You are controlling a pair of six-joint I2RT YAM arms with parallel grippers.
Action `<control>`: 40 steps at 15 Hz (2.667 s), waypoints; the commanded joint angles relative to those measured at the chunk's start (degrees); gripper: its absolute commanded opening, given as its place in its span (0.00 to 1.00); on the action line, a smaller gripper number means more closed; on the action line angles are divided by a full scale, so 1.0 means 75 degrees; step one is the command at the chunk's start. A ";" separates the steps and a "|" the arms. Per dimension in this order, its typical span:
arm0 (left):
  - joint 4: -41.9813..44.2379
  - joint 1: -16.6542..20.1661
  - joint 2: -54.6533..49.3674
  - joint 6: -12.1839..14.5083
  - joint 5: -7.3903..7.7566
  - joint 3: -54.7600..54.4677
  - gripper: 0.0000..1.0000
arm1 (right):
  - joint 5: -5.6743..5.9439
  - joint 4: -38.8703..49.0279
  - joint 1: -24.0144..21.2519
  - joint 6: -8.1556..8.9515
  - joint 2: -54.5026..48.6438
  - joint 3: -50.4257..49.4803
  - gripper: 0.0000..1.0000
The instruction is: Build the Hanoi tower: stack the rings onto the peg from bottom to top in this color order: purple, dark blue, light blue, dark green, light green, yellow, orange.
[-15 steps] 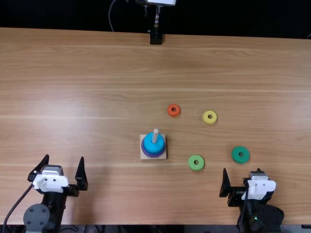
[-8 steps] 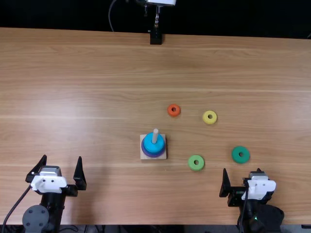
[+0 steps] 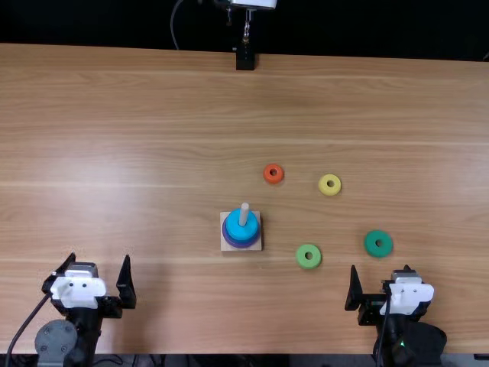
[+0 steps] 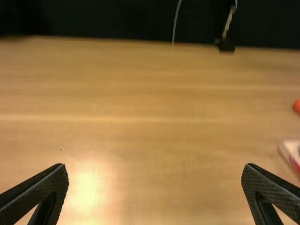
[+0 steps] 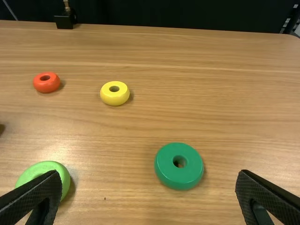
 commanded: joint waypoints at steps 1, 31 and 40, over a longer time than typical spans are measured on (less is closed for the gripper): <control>-0.0851 -0.0046 -0.0092 0.0012 0.0146 -0.0823 1.00 | 0.0070 -0.0475 -0.0094 0.0018 -0.0054 -0.0908 1.00; -0.0837 -0.0082 -0.0092 0.0012 0.0161 -0.0823 1.00 | 0.0998 0.1367 -0.0058 -0.0025 0.2137 0.2092 1.00; -0.0837 -0.0082 -0.0092 0.0012 0.0146 -0.0823 1.00 | 0.1237 0.0369 -0.0070 0.0032 0.6427 0.5420 1.00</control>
